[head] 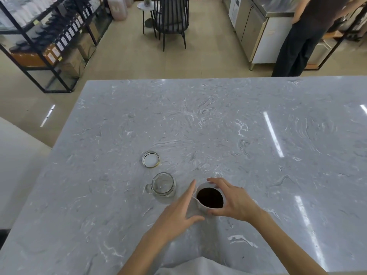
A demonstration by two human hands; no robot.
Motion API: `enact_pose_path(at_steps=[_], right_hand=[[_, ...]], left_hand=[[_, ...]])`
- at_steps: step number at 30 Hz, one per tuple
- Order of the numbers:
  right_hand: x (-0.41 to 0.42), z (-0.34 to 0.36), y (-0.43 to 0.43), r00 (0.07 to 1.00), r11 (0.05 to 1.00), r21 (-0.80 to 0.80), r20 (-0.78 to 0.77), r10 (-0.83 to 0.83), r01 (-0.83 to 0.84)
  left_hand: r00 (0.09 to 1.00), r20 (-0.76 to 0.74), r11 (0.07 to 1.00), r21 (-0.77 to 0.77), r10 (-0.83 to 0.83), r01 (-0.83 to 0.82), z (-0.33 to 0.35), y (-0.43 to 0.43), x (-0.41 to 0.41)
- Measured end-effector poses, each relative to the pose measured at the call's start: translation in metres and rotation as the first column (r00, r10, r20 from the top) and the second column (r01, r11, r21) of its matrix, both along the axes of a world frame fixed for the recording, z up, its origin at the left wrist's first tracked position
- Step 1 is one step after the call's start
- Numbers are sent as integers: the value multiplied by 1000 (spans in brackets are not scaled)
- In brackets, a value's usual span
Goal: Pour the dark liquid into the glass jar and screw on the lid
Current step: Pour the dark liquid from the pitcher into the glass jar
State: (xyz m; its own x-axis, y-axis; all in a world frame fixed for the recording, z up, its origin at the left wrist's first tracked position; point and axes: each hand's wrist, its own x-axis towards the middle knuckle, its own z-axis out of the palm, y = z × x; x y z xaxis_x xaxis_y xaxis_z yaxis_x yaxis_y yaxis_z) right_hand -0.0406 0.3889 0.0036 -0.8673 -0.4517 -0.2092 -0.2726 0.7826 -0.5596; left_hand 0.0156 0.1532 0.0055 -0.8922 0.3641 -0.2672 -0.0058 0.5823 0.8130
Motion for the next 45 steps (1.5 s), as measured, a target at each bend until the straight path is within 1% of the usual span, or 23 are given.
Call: enact_pose_path(at_steps=[2, 4, 5, 6, 7, 9, 10, 11, 16, 19, 24, 26, 30, 33, 35, 37, 40, 43, 45], right_hand=[[0, 0, 0, 1000, 1000, -16, 10, -15, 16], [0, 1, 0, 999, 999, -37, 18, -33, 34], [0, 1, 0, 999, 998, -47, 18, -43, 43], [0, 0, 1, 999, 997, -54, 16, -50, 51], [1, 0, 1, 998, 997, -59, 16, -57, 58], [2, 0, 0, 997, 996, -61, 13, -70, 71], [3, 0, -1, 997, 995, -61, 13, -78, 79], [4, 0, -1, 996, 994, -65, 17, -86, 87], [5, 5, -5, 991, 988, -77, 31, -129, 131], [6, 7, -6, 985, 982, -77, 38, -170, 173], [9, 2, -6, 979, 975, -87, 23, -203, 204], [10, 0, -6, 976, 971, -97, 27, -215, 217], [10, -2, -4, 964, 955, -131, 67, -257, 264], [8, -6, 3, 939, 908, -251, 156, -305, 337], [8, -11, 13, 900, 825, -364, 224, -373, 432], [8, -10, 24, 875, 771, -415, 254, -412, 483], [3, 4, 35, 892, 791, -413, 222, -394, 452], [-9, 30, 37, 929, 860, -353, 187, -321, 368], [-17, 50, 32, 956, 919, -272, 154, -249, 284]], left_hand=[[980, -173, 994, 65, 100, -90, 17, -23, 10], [907, -350, 971, 109, 236, -211, 20, -50, 6], [874, -392, 958, 109, 287, -266, 16, -64, -1], [873, -362, 945, 100, 327, -313, 11, -77, -9], [899, -266, 937, 88, 348, -337, 5, -88, -18], [949, -21, 946, 81, 316, -313, -9, -101, -31], [957, 44, 951, 103, 288, -291, -17, -105, -35], [961, 73, 953, 129, 267, -274, -25, -106, -39], [985, 57, 980, 105, 163, -168, -52, -97, -45], [978, 55, 967, 148, 201, -207, -62, -83, -42], [953, 117, 934, 194, 280, -298, -74, -65, -35], [954, 130, 932, 213, 271, -293, -78, -63, -34], [960, 108, 941, 197, 257, -274, -78, -56, -35], [954, 107, 933, 205, 279, -296, -75, -51, -36], [953, 90, 930, 212, 289, -302, -71, -48, -37], [953, 79, 928, 215, 294, -304, -68, -44, -36], [966, 73, 943, 207, 250, -260, -59, -42, -37], [980, 70, 956, 218, 186, -197, -47, -39, -39], [980, 102, 950, 247, 173, -193, -37, -35, -39]])
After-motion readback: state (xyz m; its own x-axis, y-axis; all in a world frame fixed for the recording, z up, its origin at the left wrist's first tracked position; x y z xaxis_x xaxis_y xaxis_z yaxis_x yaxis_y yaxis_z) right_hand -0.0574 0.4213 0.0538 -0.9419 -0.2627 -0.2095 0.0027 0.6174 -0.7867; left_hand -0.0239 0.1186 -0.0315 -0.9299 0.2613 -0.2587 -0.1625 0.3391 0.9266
